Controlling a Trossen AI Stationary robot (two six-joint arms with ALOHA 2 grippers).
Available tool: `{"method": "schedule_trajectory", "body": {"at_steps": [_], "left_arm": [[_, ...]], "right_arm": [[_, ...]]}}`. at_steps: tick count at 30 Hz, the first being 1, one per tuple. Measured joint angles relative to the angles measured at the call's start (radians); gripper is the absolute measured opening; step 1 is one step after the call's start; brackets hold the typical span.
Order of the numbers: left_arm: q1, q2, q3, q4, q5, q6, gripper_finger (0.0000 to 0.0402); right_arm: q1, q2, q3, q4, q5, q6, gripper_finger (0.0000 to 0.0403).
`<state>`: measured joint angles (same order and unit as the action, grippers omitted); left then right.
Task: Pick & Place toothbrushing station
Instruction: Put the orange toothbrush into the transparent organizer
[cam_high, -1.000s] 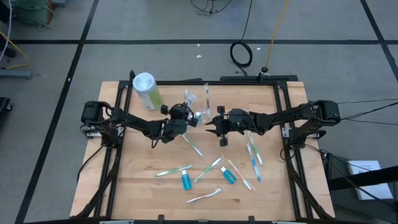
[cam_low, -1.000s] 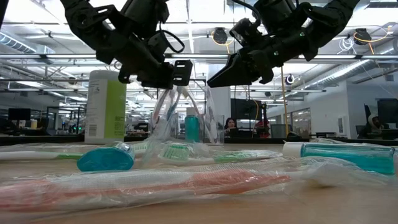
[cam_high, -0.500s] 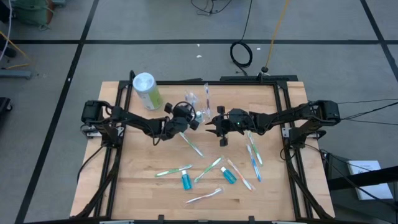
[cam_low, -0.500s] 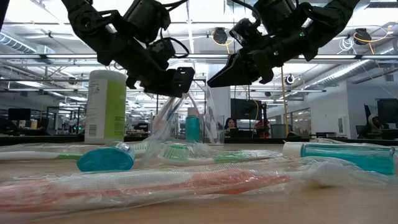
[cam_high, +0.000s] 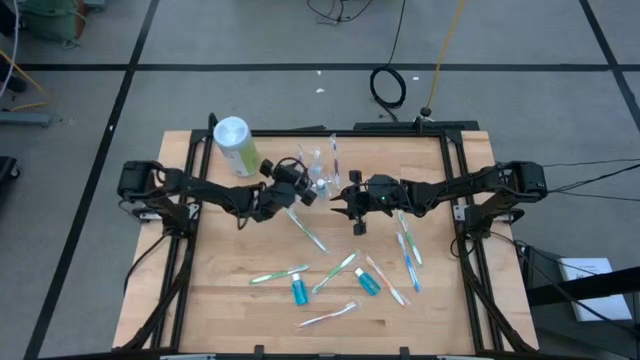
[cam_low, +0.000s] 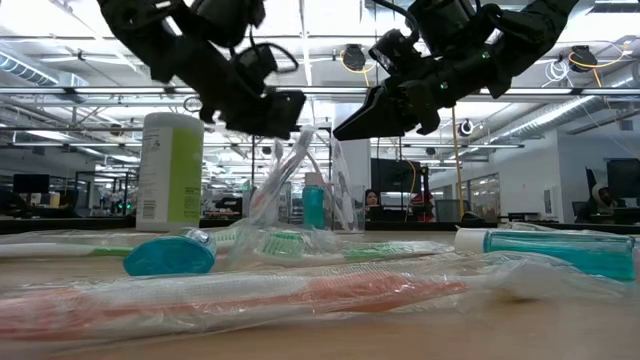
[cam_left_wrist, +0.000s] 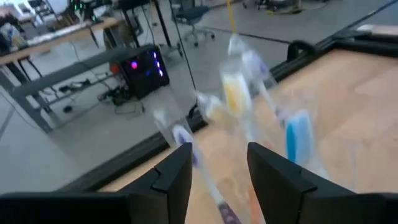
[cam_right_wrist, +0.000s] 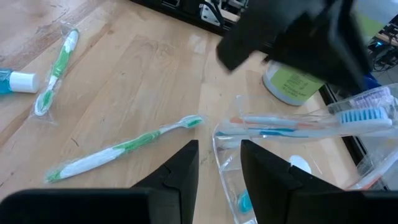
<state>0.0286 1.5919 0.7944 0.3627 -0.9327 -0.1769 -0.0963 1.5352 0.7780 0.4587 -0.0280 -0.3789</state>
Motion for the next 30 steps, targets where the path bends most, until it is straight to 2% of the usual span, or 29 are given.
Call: {"method": "schedule_trajectory", "body": {"at_steps": [3, 5, 10, 11, 13, 15, 21, 24, 30], "left_arm": [[0.009, -0.063, 0.000, 0.012, 0.005, 0.064, 0.0157], [0.037, -0.103, 0.000, 0.016, 0.071, 0.075, 0.0157], [0.180, -0.160, 0.022, 0.032, 0.528, 0.034, 0.0157], [0.203, -0.159, 0.042, 0.020, 0.594, 0.038, 0.0157], [0.244, -0.143, 0.089, -0.007, 0.662, 0.079, 0.0156], [0.270, -0.119, 0.144, -0.055, 0.676, 0.119, 0.0157], [0.316, -0.031, 0.302, -0.348, 0.698, 0.120, 0.0157], [0.317, 0.008, 0.338, -0.411, 0.698, 0.114, 0.0156], [0.321, 0.048, 0.361, -0.410, 0.708, 0.119, 0.0156]], "right_arm": [[0.000, 0.000, 0.000, 0.000, 0.000, 0.000, 0.0110], [0.000, 0.000, 0.000, 0.002, 0.000, -0.001, 0.0110], [-0.002, 0.000, 0.000, 0.028, 0.000, -0.021, 0.0110], [-0.003, 0.000, 0.000, 0.037, 0.000, -0.031, 0.0110], [-0.005, 0.000, 0.000, 0.052, 0.000, -0.044, 0.0110], [-0.007, 0.000, 0.000, 0.054, 0.000, -0.052, 0.0110], [-0.022, 0.000, 0.000, 0.059, 0.000, -0.053, 0.0110], [-0.025, 0.000, 0.000, 0.051, 0.000, -0.053, 0.0110], [-0.027, 0.001, 0.000, 0.045, 0.000, -0.053, 0.0110]]}}
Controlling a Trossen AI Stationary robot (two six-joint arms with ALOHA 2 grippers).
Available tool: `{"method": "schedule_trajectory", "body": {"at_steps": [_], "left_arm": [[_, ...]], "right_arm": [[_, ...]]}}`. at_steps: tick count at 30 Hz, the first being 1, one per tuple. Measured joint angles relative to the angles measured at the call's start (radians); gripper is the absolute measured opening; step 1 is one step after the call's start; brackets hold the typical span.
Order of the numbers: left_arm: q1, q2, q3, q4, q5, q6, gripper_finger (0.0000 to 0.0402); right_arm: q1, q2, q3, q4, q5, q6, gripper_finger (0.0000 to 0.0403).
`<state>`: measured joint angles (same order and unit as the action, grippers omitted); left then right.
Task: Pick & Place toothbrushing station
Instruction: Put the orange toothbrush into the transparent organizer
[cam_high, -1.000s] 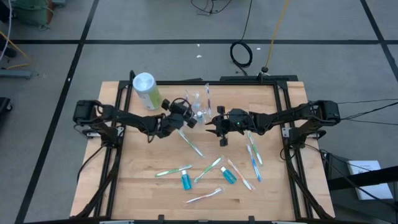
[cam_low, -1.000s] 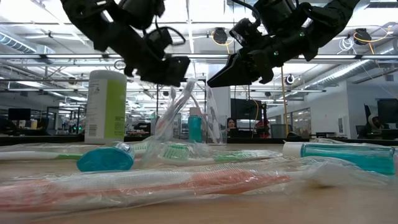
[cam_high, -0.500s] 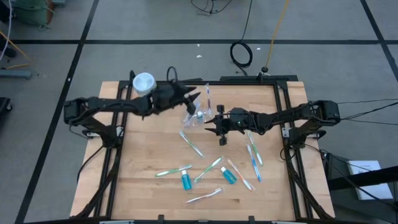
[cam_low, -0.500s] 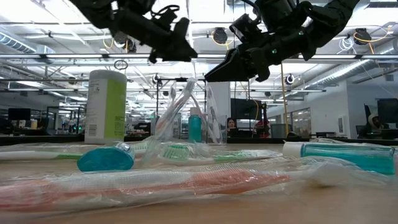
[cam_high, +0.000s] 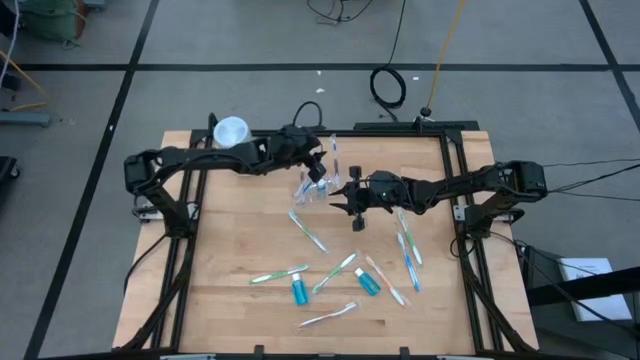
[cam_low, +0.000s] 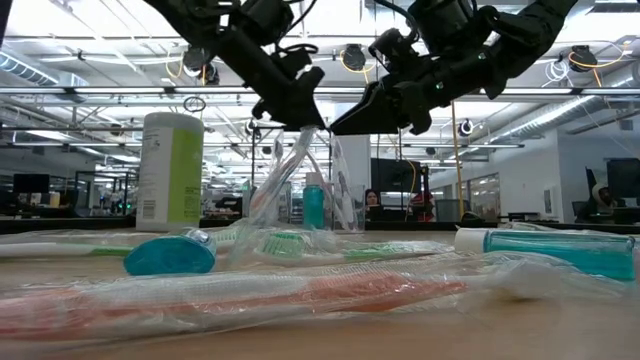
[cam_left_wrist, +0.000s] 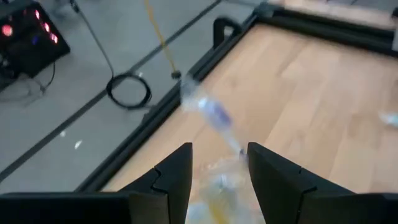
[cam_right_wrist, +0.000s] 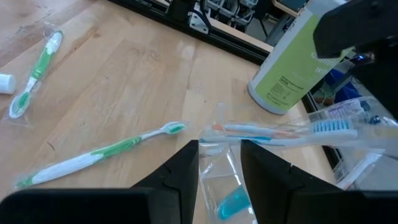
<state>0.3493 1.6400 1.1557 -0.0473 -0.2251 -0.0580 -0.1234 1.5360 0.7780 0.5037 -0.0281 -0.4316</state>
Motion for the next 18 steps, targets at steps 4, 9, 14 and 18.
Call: {"method": "schedule_trajectory", "body": {"at_steps": [4, 9, 14, 18], "left_arm": [[0.001, -0.001, 0.000, -0.040, -0.005, -0.035, 0.0154], [0.001, -0.002, 0.000, -0.049, -0.010, -0.052, 0.0108], [-0.004, -0.014, 0.000, -0.056, -0.011, -0.042, 0.0039], [-0.016, -0.034, 0.000, -0.070, -0.011, -0.005, 0.0006]], "right_arm": [[0.000, 0.000, 0.000, -0.008, 0.000, 0.000, 0.0110], [0.000, 0.000, 0.000, -0.017, 0.000, 0.000, 0.0110], [0.000, 0.000, 0.000, -0.023, 0.000, 0.000, 0.0110], [0.000, 0.000, 0.000, -0.026, 0.000, 0.000, 0.0110]]}}
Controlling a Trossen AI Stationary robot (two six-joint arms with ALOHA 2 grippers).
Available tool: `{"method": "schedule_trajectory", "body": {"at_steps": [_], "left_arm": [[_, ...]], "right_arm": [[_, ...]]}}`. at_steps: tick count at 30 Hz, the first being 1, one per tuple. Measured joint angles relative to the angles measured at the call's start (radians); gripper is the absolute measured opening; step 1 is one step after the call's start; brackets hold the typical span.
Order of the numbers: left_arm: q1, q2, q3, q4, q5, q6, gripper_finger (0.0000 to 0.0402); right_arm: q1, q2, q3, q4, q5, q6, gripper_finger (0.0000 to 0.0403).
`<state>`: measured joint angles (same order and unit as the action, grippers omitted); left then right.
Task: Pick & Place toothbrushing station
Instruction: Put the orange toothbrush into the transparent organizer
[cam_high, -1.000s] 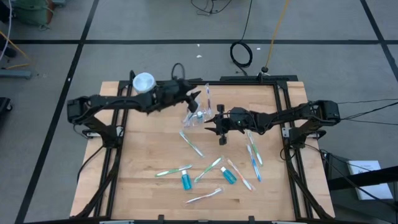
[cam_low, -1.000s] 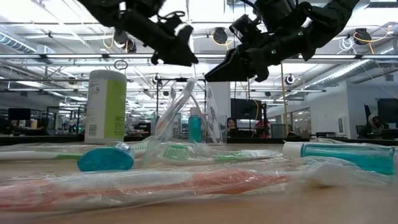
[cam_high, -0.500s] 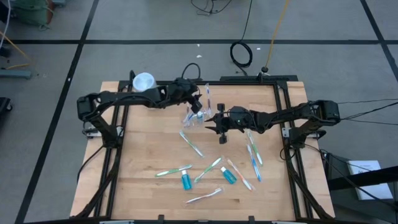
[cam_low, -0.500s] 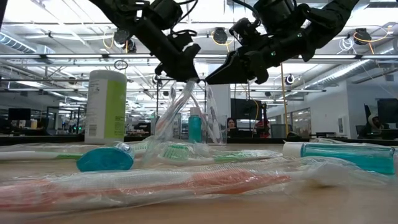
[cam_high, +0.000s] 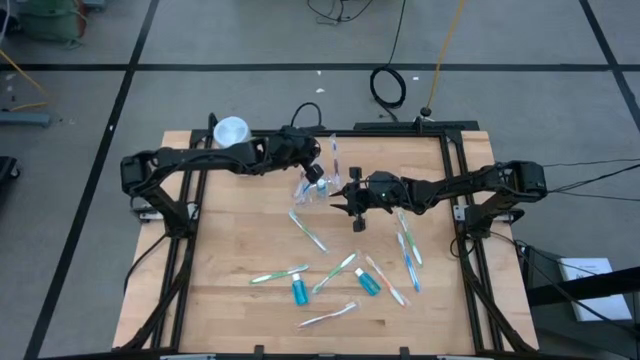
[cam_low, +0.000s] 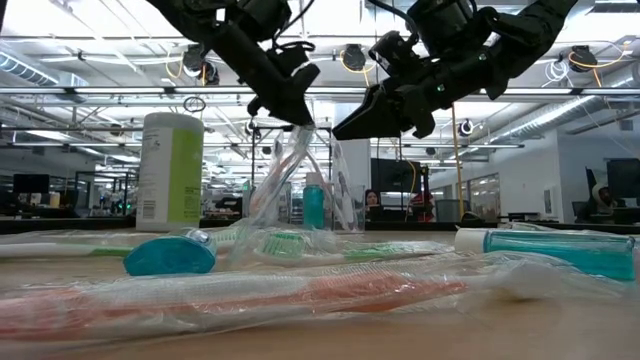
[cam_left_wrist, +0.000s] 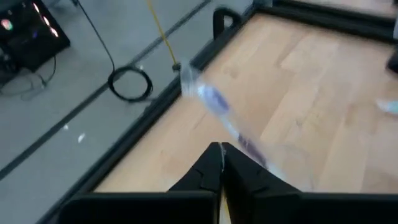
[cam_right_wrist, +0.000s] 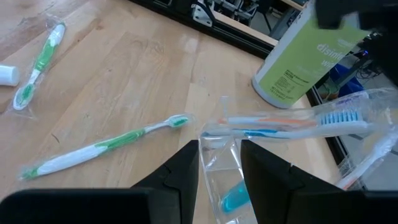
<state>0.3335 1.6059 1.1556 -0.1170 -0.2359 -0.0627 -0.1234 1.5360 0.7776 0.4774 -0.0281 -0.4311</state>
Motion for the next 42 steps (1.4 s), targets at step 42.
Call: {"method": "schedule_trajectory", "body": {"at_steps": [42], "left_arm": [[-0.140, -0.156, -0.013, -0.521, -0.228, -0.292, 0.0112]], "right_arm": [[0.000, 0.000, 0.000, -0.011, 0.000, 0.052, 0.0110]]}}
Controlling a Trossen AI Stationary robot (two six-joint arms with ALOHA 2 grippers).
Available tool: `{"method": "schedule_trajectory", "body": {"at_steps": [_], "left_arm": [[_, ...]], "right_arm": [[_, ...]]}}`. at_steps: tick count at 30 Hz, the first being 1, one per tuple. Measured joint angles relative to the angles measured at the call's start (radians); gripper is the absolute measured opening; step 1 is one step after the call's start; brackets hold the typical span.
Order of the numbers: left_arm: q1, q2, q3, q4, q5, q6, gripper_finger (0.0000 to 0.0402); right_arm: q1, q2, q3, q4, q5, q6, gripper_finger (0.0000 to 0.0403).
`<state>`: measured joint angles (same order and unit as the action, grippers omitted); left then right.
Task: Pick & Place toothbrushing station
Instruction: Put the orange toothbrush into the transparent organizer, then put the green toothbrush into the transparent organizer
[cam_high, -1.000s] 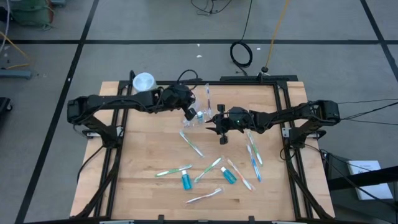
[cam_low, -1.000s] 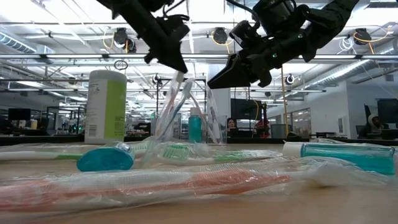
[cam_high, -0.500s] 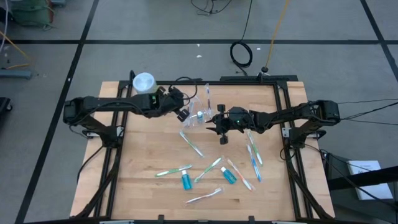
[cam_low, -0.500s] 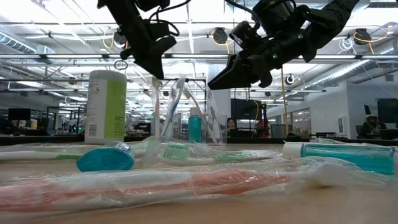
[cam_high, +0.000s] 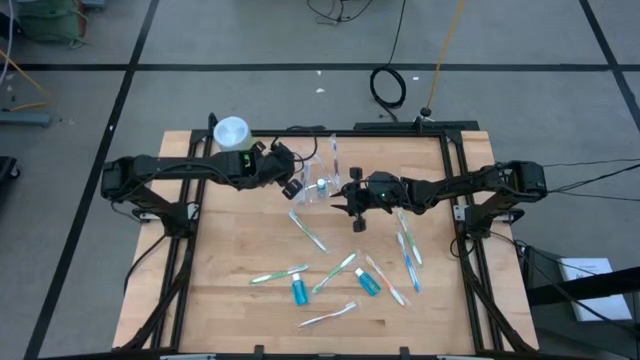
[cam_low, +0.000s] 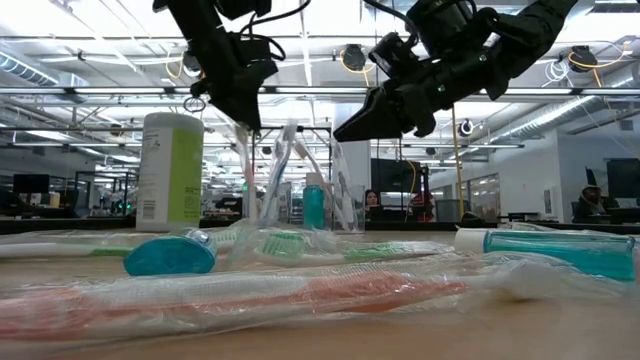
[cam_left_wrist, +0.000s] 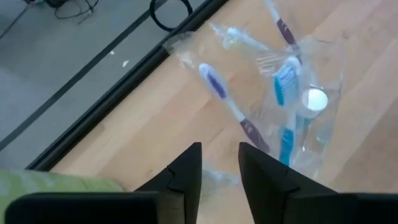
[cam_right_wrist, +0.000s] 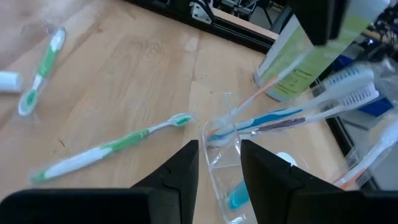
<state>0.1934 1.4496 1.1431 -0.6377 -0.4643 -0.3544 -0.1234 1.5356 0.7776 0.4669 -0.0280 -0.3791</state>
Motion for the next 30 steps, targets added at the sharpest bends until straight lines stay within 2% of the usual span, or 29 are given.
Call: {"method": "schedule_trajectory", "body": {"at_steps": [10, 18, 20, 24, 30], "left_arm": [[0.000, -0.189, 0.007, -0.022, -0.011, 0.005, 0.0134], [0.000, -0.214, 0.007, -0.015, -0.029, 0.035, 0.0134], [0.000, -0.205, 0.007, -0.021, -0.033, 0.037, 0.0134], [0.000, -0.207, -0.003, -0.016, -0.034, 0.062, 0.0134], [0.000, -0.206, -0.005, -0.015, -0.034, 0.114, 0.0134]], "right_arm": [[0.000, 0.000, 0.000, 0.000, 0.000, 0.127, 0.0110], [0.006, 0.000, 0.000, -0.071, 0.001, 0.289, 0.0110], [0.008, -0.003, 0.000, -0.154, 0.000, 0.364, 0.0109], [0.007, -0.068, 0.000, -0.453, 0.002, 0.520, 0.0109], [0.007, -0.271, 0.001, -1.000, -0.021, 0.915, 0.0109]]}}
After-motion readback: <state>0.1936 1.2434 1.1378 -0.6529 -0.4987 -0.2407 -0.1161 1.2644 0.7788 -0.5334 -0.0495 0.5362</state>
